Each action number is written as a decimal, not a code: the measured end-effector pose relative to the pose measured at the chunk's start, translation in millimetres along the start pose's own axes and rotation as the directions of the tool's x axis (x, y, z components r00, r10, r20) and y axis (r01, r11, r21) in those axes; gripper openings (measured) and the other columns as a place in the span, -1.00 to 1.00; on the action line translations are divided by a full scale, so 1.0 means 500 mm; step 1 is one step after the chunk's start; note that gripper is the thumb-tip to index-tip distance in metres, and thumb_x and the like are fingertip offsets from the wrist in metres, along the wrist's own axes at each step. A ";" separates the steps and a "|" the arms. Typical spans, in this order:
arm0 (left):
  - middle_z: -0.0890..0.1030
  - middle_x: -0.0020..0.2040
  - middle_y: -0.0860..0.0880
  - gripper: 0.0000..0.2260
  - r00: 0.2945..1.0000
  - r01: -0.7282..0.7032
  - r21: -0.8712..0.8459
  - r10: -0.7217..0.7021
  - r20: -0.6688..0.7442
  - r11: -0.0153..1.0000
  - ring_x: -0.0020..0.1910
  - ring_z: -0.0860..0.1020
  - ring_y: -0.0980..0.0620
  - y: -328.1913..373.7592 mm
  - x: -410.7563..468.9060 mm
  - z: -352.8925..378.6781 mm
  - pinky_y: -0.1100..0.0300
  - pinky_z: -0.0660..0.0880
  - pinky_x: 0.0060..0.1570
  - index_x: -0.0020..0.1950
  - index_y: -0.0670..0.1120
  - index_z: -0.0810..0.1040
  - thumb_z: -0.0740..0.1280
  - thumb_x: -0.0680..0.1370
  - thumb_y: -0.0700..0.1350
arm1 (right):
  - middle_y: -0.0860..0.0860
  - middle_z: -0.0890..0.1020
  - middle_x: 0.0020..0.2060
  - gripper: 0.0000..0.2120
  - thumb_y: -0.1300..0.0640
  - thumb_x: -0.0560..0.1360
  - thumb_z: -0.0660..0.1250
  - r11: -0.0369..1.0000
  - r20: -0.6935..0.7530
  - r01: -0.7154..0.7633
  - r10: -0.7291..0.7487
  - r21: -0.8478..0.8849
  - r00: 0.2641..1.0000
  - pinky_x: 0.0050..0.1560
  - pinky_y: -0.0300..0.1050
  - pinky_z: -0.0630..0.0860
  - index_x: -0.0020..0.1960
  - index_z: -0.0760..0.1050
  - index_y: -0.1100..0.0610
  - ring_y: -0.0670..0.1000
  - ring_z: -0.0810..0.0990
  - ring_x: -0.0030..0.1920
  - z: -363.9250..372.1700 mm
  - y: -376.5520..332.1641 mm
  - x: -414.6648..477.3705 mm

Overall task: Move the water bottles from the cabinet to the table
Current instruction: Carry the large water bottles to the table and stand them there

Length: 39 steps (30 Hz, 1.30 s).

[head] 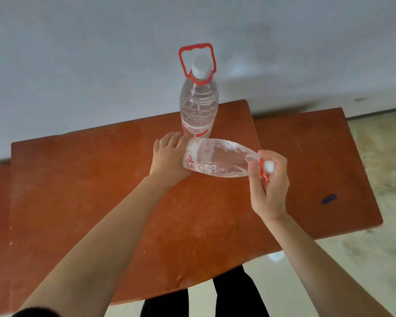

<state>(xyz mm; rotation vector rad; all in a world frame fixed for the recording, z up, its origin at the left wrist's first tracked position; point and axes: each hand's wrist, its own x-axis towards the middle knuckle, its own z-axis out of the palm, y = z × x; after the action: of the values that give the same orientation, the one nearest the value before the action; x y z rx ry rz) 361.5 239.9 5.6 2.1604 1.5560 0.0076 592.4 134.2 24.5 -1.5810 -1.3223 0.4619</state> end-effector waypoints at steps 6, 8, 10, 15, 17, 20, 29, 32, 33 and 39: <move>0.38 0.39 -0.01 -0.21 0.996 -0.041 0.273 0.019 0.083 0.961 0.44 0.24 -0.17 0.003 -0.010 0.036 -0.25 0.24 0.37 0.48 0.18 0.21 0.49 0.35 0.25 | 0.03 0.55 0.21 -0.52 -0.23 0.63 0.11 0.898 0.168 -0.341 0.395 -0.278 0.903 0.05 -0.21 0.62 0.33 0.45 0.08 -0.05 0.59 0.11 -0.027 0.099 -0.044; 0.35 0.36 -0.03 -0.17 0.989 -0.012 0.320 -0.036 0.145 0.947 0.38 0.24 -0.16 0.001 -0.028 0.041 -0.22 0.32 0.31 0.47 0.21 0.16 0.50 0.32 0.27 | 0.05 0.43 0.43 -0.35 -0.40 0.58 -0.02 0.816 0.346 -0.261 0.478 -0.516 0.807 0.44 0.12 0.38 0.49 0.32 -0.03 0.12 0.44 0.42 -0.006 0.107 -0.048; 0.33 0.30 -0.05 -0.13 0.981 0.044 0.344 -0.106 0.162 0.938 0.33 0.27 -0.16 0.004 -0.047 0.046 -0.19 0.37 0.27 0.45 0.20 0.15 0.52 0.27 0.28 | 0.02 0.21 0.60 -0.19 -0.55 0.49 -0.11 0.732 0.460 -0.062 0.489 -0.679 0.741 0.53 0.29 -0.23 0.60 0.11 -0.15 0.24 0.07 0.61 0.017 0.103 -0.041; 0.34 0.34 -0.10 -0.07 0.975 0.136 0.344 -0.187 0.120 0.929 0.35 0.31 -0.18 0.007 -0.080 0.073 -0.28 0.28 0.37 0.46 0.14 0.13 0.53 0.23 0.31 | 0.05 0.09 0.65 -0.12 -0.56 0.46 -0.05 0.756 0.643 0.201 0.348 -0.622 0.682 0.55 0.36 -0.27 0.63 0.02 -0.10 0.20 -0.07 0.64 0.044 0.088 0.015; 0.30 0.46 -0.10 -0.03 0.977 0.139 0.339 -0.184 0.107 0.931 0.48 0.25 -0.19 0.009 -0.084 0.087 -0.34 0.13 0.46 0.51 0.14 0.07 0.53 0.27 0.31 | 0.10 0.16 0.62 -0.05 -0.54 0.41 0.17 0.765 0.735 0.330 0.261 -0.553 0.626 0.56 0.41 -0.04 0.63 -0.01 -0.11 0.25 0.11 0.61 0.061 0.089 0.023; 0.24 0.57 -0.06 0.04 0.977 0.157 0.339 -0.196 0.083 0.927 0.56 0.17 -0.18 0.010 -0.091 0.096 -0.32 0.08 0.47 0.57 0.14 -0.03 0.52 0.29 0.33 | 0.15 0.33 0.54 0.04 -0.44 0.32 0.45 0.714 0.767 0.437 0.220 -0.548 0.603 0.44 0.40 0.31 0.61 0.03 -0.13 0.27 0.39 0.47 0.079 0.102 0.021; 0.41 0.36 -0.03 -0.23 0.963 0.165 0.347 -0.227 0.145 0.923 0.38 0.35 -0.14 0.041 -0.185 0.082 -0.19 0.26 0.32 0.48 0.11 0.10 0.44 0.41 0.21 | 0.09 0.49 0.34 -0.09 -0.17 0.35 0.58 0.651 0.749 0.460 0.265 -0.604 0.607 0.26 0.29 0.49 0.50 0.10 -0.11 0.21 0.54 0.27 0.061 0.050 -0.043; 0.40 0.35 -0.03 -0.22 0.947 0.186 0.343 -0.261 0.186 0.921 0.36 0.35 -0.14 0.049 -0.276 0.103 -0.18 0.28 0.30 0.50 0.10 0.10 0.43 0.41 0.22 | 0.06 0.50 0.29 -0.15 -0.12 0.37 0.56 0.667 0.775 0.463 0.284 -0.583 0.565 0.21 0.26 0.50 0.46 0.10 -0.12 0.20 0.56 0.22 0.042 0.024 -0.122; 0.40 0.36 -0.03 -0.22 0.941 0.202 0.338 -0.277 0.193 0.919 0.37 0.35 -0.14 0.052 -0.311 0.112 -0.19 0.28 0.31 0.50 0.10 0.10 0.43 0.41 0.22 | 0.06 0.50 0.29 -0.16 -0.10 0.37 0.55 0.676 0.788 0.474 0.271 -0.565 0.553 0.22 0.26 0.50 0.46 0.10 -0.13 0.19 0.55 0.22 0.034 0.017 -0.150; 0.40 0.37 -0.01 -0.18 0.861 0.435 0.281 -0.486 0.147 0.855 0.39 0.34 -0.14 0.073 -0.533 0.169 -0.21 0.26 0.32 0.51 0.10 0.07 0.43 0.39 0.25 | 0.04 0.50 0.29 -0.20 -0.04 0.37 0.54 0.699 0.905 0.589 0.218 -0.406 0.365 0.30 0.24 0.42 0.45 0.14 -0.13 0.18 0.53 0.23 0.028 -0.041 -0.271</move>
<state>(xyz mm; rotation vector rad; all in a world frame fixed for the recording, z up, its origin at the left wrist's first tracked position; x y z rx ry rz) 322.5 -39.3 15.2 1.8134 1.9862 -0.5792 525.6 16.8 -3.6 -1.7073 -2.8745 0.8257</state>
